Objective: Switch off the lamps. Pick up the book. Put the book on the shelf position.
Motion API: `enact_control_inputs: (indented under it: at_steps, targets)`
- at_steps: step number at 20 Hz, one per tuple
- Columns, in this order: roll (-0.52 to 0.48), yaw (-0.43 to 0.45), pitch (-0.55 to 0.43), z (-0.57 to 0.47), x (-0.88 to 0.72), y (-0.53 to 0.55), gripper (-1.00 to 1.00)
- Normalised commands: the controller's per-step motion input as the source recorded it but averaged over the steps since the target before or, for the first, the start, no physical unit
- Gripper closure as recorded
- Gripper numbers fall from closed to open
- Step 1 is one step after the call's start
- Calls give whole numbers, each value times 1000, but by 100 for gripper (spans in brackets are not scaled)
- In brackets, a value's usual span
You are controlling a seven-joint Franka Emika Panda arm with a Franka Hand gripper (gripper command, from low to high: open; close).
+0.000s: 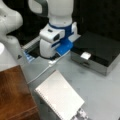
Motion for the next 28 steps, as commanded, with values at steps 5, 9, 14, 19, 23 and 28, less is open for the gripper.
enact_control_inputs:
  at_steps: [5, 9, 14, 19, 23, 28]
  targets:
    - [-331, 30, 396, 185, 519, -34, -100]
    - [-382, -2, 360, 84, 499, 47, -100]
    - [-473, -24, 322, 50, 474, 80, -100]
    - [-702, 3, 266, -72, 479, 161, -100]
    - [-784, -14, 284, -79, 410, 222, -100]
    - [-624, -88, 289, -54, 360, 187, -100]
